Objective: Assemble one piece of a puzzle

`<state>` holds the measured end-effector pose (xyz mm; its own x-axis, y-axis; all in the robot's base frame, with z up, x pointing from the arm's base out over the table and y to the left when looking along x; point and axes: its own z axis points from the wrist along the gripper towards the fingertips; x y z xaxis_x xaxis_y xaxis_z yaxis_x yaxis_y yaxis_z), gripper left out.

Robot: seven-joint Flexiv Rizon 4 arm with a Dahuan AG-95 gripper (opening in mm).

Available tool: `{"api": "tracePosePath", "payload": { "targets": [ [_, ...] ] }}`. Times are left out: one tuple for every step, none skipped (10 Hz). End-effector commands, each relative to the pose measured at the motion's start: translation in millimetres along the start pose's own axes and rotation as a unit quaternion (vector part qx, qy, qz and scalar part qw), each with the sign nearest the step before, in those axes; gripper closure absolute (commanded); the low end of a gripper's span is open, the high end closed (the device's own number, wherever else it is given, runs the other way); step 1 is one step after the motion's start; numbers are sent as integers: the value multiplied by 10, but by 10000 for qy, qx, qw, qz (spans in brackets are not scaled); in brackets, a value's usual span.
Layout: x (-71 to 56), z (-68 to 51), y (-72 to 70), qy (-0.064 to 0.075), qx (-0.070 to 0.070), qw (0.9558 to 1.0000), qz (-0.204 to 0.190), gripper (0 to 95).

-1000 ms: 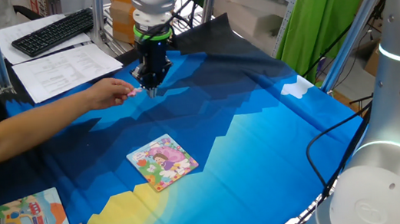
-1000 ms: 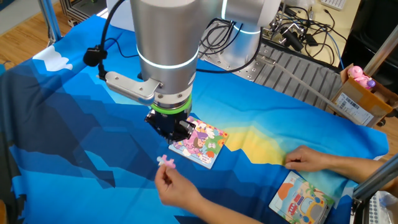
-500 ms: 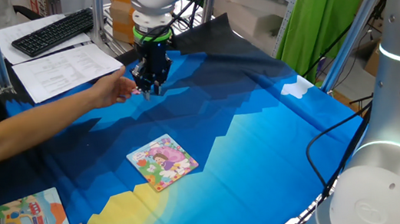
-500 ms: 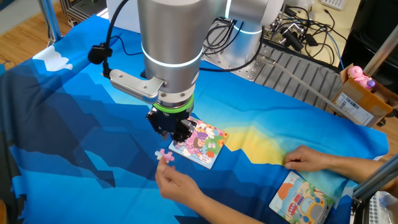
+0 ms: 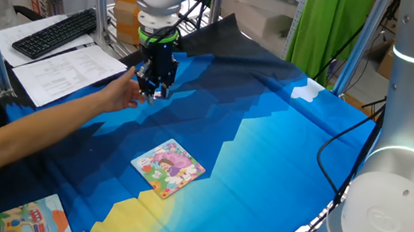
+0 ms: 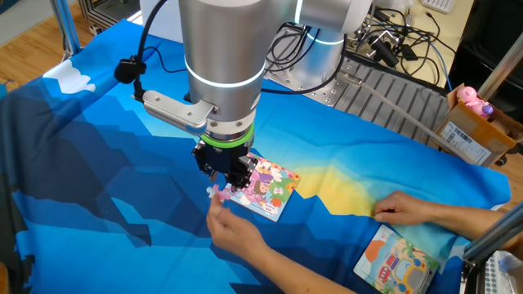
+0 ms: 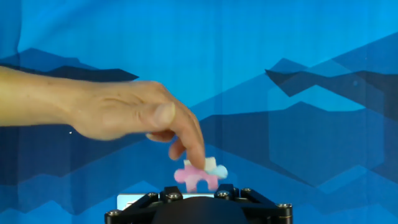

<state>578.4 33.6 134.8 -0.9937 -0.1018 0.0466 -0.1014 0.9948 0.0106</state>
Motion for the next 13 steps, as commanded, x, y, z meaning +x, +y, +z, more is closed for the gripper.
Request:
{"api": "tracePosePath", "payload": {
  "targets": [
    [-2,-1,2,7,-10,10000,9,570],
    [-3,-2,2,7,-12,10000,-3,570],
    [-3,-2,2,11,-21,10000,-24,570],
    [-3,-2,2,10,-28,10000,-28,760],
    [-3,-2,1,11,-34,10000,-35,950],
    [-4,-3,1,11,-34,10000,-36,950],
    [-4,-3,1,10,-34,10000,-38,950],
    [-5,-4,0,9,-36,10000,-45,950],
    [-6,-4,0,9,-36,10000,-52,950],
    [-7,-5,-1,7,-35,10000,-57,950],
    [-8,-6,-1,6,-34,10000,-64,950],
    [-9,-7,-2,6,-34,10000,-76,950],
    [-12,-9,-4,9,-40,10000,-77,950]
  ]
}}
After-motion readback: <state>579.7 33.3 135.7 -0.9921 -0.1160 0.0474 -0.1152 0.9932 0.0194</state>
